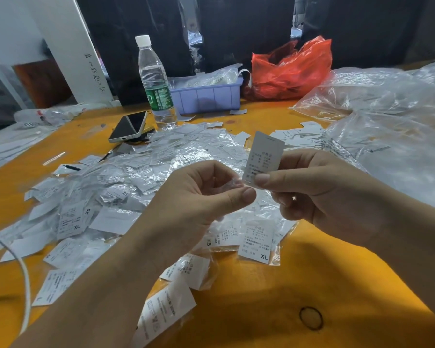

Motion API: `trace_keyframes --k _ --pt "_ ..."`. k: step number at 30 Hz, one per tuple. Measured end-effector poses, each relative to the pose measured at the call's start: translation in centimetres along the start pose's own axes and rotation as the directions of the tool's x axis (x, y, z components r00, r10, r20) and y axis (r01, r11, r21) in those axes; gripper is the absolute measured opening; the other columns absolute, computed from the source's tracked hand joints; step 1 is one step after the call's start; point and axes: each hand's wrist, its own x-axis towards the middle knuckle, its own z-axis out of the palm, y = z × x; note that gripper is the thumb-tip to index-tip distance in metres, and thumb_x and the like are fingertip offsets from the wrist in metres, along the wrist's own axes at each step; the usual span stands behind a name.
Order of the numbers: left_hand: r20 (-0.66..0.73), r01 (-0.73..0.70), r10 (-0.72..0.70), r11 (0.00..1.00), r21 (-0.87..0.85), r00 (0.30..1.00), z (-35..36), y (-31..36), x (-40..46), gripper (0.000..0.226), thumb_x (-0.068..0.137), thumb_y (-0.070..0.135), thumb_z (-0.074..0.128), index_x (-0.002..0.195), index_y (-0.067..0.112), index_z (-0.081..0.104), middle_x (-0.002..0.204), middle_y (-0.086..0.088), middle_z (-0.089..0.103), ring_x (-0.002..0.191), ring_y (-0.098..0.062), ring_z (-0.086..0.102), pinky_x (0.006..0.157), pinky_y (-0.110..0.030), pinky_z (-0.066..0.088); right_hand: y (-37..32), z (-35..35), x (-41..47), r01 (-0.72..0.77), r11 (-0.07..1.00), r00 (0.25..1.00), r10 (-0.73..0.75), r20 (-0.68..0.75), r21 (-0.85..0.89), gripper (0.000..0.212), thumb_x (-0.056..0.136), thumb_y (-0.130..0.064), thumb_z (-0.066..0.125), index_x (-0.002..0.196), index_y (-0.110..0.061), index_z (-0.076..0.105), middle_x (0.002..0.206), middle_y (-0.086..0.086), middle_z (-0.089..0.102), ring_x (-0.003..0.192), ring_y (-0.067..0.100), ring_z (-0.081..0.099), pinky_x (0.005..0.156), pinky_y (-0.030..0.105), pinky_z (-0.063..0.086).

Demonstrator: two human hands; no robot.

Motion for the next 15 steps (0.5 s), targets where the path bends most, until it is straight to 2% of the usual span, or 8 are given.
trace_keyframes --k 4,8,15 --pt "-0.010 -0.007 0.007 1.000 0.003 1.000 -0.08 0.00 -0.01 0.019 0.054 0.042 0.076 0.066 0.028 0.069 0.083 -0.002 0.074 0.062 -0.002 0.062 0.054 -0.017 0.050 -0.34 -0.49 -0.06 -0.010 1.000 0.999 0.011 0.052 -0.009 0.020 0.065 -0.007 0.079 0.084 -0.016 0.078 0.072 0.002 0.059 0.056 0.009 0.043 0.046 0.019 0.037" --pt "-0.013 -0.006 0.006 1.000 0.000 1.000 -0.19 -0.01 -0.04 0.022 0.053 0.041 0.077 0.067 0.026 0.069 0.080 0.002 0.074 0.064 -0.003 0.064 0.054 -0.016 0.049 -0.44 -0.93 0.02 -0.016 1.000 0.997 0.017 0.071 -0.004 0.024 0.069 -0.016 0.070 0.092 -0.013 0.078 0.076 0.002 0.060 0.057 0.009 0.044 0.047 0.019 0.038" --pt "-0.005 -0.005 0.005 0.999 -0.049 1.000 -0.11 0.09 -0.06 0.020 0.054 0.033 0.078 0.065 0.021 0.065 0.087 -0.001 0.076 0.070 -0.003 0.068 0.054 -0.013 0.048 -0.34 -0.85 0.05 0.013 0.998 0.990 -0.004 0.139 -0.061 0.016 0.072 -0.017 0.069 0.085 -0.018 0.079 0.068 -0.005 0.062 0.056 0.008 0.045 0.048 0.019 0.039"
